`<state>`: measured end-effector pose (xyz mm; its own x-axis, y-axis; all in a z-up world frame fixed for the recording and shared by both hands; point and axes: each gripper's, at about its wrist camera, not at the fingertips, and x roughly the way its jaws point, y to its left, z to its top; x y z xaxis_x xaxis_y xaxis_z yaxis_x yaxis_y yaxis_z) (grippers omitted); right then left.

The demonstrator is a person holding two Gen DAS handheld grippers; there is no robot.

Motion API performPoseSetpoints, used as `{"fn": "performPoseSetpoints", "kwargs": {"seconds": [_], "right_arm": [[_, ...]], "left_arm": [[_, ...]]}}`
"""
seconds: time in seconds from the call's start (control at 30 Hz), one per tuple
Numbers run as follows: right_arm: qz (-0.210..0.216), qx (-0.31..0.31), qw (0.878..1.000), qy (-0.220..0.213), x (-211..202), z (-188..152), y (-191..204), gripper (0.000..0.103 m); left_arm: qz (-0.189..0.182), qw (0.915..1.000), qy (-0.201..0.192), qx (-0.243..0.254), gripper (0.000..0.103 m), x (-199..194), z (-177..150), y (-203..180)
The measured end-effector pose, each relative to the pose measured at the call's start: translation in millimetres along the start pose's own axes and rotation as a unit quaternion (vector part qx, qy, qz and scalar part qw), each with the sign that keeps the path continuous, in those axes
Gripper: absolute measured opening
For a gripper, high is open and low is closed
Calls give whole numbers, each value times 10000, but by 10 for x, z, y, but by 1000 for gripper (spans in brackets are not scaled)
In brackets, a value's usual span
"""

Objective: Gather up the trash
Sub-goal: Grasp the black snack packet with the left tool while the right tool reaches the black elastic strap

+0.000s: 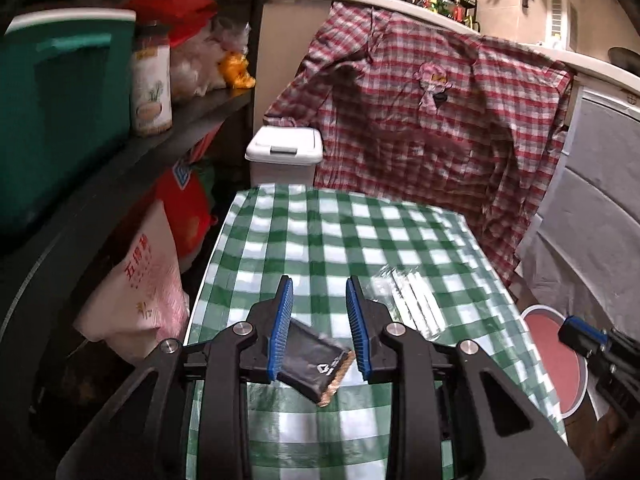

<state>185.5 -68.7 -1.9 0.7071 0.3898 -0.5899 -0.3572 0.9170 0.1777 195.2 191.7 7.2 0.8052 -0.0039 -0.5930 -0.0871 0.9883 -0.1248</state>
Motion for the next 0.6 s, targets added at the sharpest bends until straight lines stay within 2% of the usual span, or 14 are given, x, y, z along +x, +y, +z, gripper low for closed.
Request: {"fn": "performPoseSetpoints", "kwargs": {"seconds": [0.13, 0.27, 0.3, 0.33, 0.4, 0.47, 0.53, 0.6], "right_arm": [[50, 4, 9997, 228, 179, -169, 142, 23], [12, 72, 9989, 459, 360, -341, 242, 34], [2, 88, 9986, 515, 400, -372, 248, 37], [1, 103, 9983, 577, 440, -400, 260, 39], [-7, 147, 9973, 720, 519, -463, 282, 43], [-11, 173, 9967, 793, 562, -501, 303, 44], [9, 152, 9961, 864, 601, -534, 336, 46], [3, 124, 9958, 909, 631, -556, 354, 47]], "left_arm": [[32, 9996, 122, 271, 28, 174, -123, 65], [-20, 9988, 268, 410, 28, 316, -239, 165], [-41, 9985, 330, 426, 32, 364, -270, 191], [-33, 9983, 379, 444, 41, 402, -298, 213], [-11, 9981, 433, 445, 53, 459, -342, 252], [-3, 9979, 525, 387, 60, 528, -368, 298], [-61, 9974, 657, 306, 73, 603, -391, 329], [-129, 9963, 795, 286, 78, 682, -416, 320]]}}
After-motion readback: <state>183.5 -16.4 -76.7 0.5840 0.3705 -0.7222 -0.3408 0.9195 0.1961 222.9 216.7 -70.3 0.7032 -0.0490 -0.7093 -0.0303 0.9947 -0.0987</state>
